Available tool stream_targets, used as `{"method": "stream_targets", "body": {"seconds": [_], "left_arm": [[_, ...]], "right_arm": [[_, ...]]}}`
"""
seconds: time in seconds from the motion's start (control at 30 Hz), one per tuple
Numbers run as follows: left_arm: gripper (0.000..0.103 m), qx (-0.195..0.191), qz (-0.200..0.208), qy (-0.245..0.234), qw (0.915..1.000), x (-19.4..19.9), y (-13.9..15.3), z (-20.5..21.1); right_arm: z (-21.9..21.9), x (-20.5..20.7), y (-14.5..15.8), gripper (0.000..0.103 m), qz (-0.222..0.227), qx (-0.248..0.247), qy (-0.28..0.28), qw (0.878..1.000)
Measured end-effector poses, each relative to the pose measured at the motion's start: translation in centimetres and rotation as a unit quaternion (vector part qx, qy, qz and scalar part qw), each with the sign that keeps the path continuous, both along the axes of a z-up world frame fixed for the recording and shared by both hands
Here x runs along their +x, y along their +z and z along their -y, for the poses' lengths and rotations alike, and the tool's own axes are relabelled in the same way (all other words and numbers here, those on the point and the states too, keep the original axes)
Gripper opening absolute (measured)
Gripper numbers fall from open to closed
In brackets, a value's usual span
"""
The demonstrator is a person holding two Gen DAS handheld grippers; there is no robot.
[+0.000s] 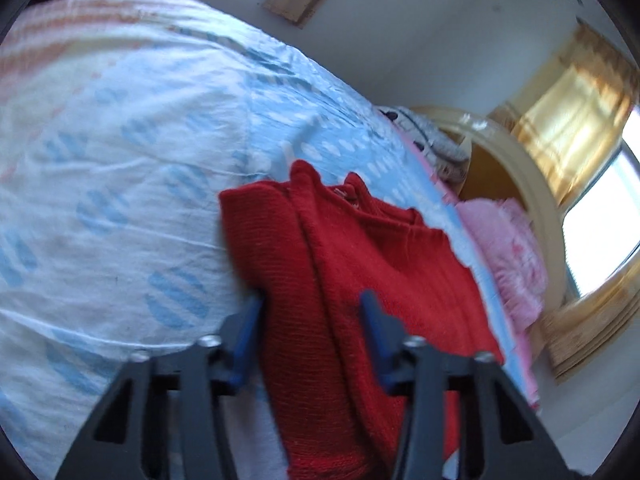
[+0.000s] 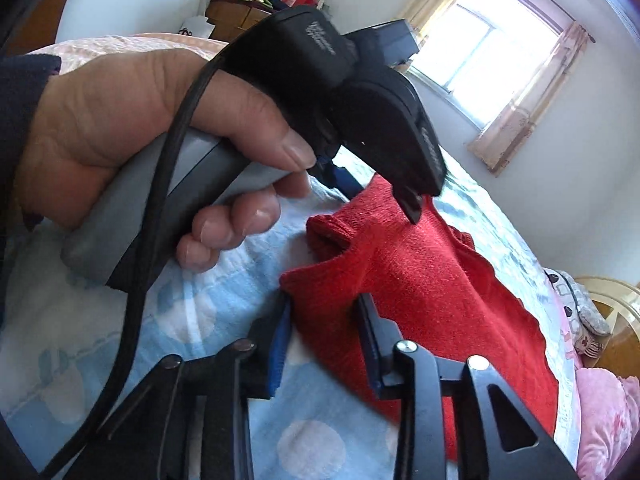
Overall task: Fold small clothes
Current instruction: 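Close both tools on the folded sweater edge, then lift the edge with both tools and fold the sweater over itself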
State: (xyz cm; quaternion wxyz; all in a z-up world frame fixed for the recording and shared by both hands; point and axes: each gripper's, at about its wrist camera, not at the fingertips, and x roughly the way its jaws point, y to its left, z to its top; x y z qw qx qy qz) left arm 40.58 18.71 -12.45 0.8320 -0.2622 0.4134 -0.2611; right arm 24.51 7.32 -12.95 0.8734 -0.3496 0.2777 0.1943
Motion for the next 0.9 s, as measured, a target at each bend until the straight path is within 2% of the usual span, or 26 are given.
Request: {"method": "stream_targets", "body": {"seconds": [0.07,0.1,0.17,0.33,0.47,0.57,0.67,0.9], "left_arm": [[0.024,-0.018,-0.009,-0.001,0.9998,0.3,-0.4,-0.1],[0.022,-0.032,-0.011,-0.004,0.9994,0.3,-0.5,-0.3],[0.019,-0.037,-0.009,-0.007,0.9993,0.4,-0.4,-0.3],[0.018,-0.028,0.008,-0.01,0.9995,-0.4,0.7,0.0],[0.017,-0.058,-0.016,0.007,0.9981,-0.1,0.7,-0.4],[0.016,-0.083,-0.031,0.021,0.9958,-0.2,1.1,-0.2],[0.016,-0.106,-0.027,0.024,0.9937,-0.6,2.1,0.2],[0.016,-0.11,0.002,0.006,0.9939,-0.7,5.4,3.5]], "right_arm": [[0.1,0.0,0.1,0.017,-0.005,0.003,0.001,1.0],[0.2,0.1,0.2,0.014,-0.01,0.007,0.001,1.0],[0.9,0.5,0.7,0.011,-0.023,0.025,-0.002,0.999],[2.6,0.0,2.4,0.009,-0.036,0.075,-0.007,0.997],[4.0,-0.6,3.7,0.008,-0.032,0.097,-0.003,0.995],[5.8,-0.3,4.7,0.008,-0.043,0.134,-0.009,0.99],[7.9,-0.2,5.5,0.008,-0.053,0.166,-0.016,0.985],[12.0,-0.4,7.3,0.008,-0.049,0.209,-0.031,0.976]]}}
